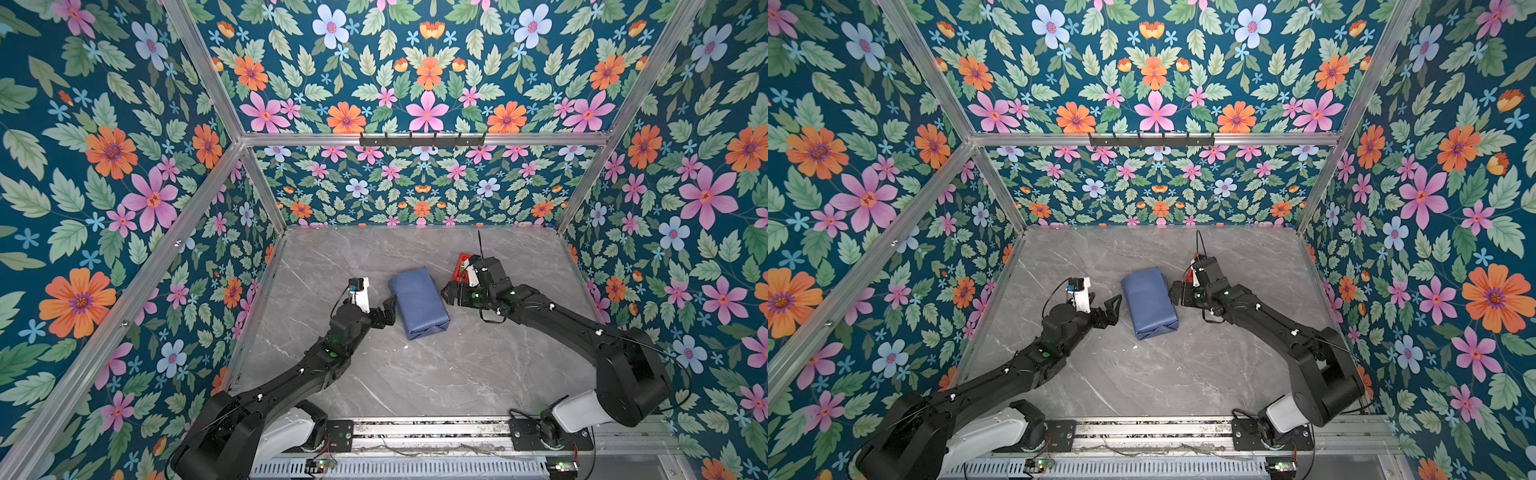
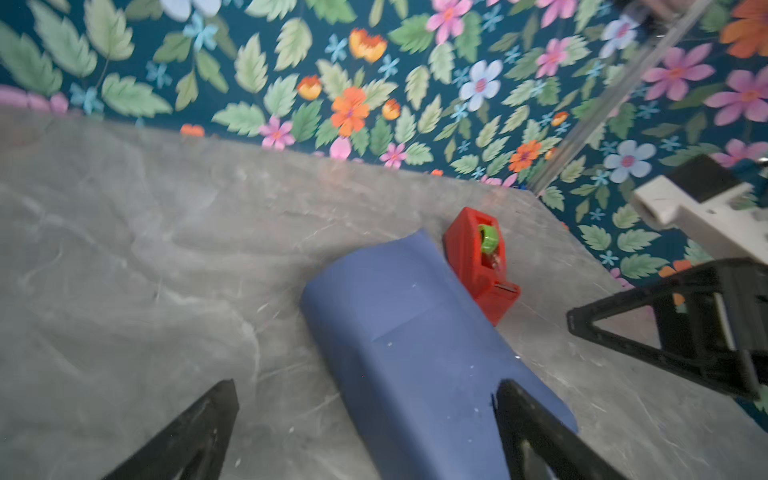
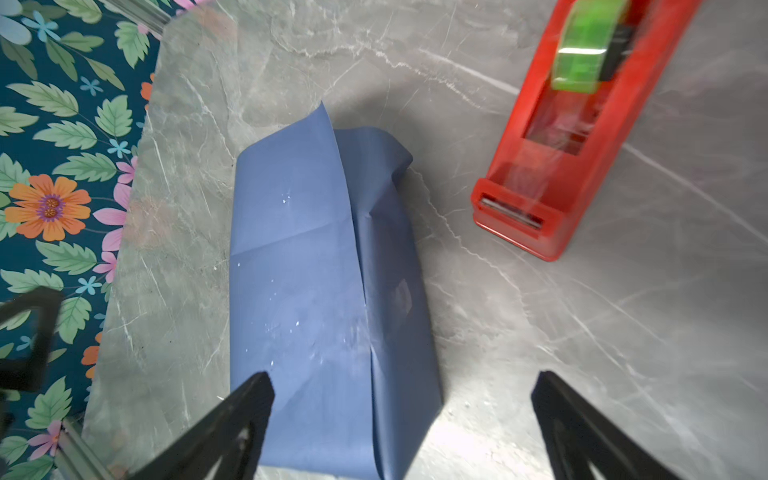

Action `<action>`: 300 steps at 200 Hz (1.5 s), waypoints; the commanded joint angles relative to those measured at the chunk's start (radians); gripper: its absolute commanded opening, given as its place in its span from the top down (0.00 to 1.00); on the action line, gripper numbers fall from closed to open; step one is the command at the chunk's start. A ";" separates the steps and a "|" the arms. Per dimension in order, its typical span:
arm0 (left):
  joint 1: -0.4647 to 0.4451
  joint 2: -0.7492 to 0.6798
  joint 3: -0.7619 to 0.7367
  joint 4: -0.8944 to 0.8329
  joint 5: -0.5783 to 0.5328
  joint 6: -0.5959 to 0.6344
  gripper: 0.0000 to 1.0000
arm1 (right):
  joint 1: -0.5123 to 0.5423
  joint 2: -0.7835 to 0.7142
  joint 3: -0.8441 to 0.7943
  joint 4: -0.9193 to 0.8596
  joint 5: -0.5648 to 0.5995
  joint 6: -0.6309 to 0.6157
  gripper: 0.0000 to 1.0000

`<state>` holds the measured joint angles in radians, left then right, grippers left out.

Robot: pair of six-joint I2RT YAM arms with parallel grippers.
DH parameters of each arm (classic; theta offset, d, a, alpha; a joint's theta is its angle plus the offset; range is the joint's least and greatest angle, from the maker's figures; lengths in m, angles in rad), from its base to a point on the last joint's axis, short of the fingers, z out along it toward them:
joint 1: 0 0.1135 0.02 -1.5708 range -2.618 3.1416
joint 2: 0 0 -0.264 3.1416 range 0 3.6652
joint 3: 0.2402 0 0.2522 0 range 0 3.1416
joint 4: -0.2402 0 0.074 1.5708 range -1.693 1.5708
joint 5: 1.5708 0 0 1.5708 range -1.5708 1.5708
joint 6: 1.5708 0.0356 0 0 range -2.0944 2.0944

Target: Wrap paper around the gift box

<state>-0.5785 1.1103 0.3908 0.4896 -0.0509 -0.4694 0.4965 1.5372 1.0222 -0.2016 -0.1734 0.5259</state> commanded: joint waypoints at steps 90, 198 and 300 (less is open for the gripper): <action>-0.012 0.444 0.200 0.102 0.372 -0.250 0.16 | 0.000 0.276 0.127 0.068 -0.307 0.093 0.19; -0.095 0.255 0.041 0.055 0.184 -0.338 0.07 | 0.015 0.015 -0.243 0.251 -0.245 0.235 0.10; -0.096 0.360 0.214 0.185 0.366 -0.343 0.11 | 0.017 0.005 -0.149 0.408 -0.344 0.261 0.18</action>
<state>-0.6716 1.5036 0.5842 0.6056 0.2298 -0.8112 0.5091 1.5860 0.8673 0.0921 -0.4679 0.7815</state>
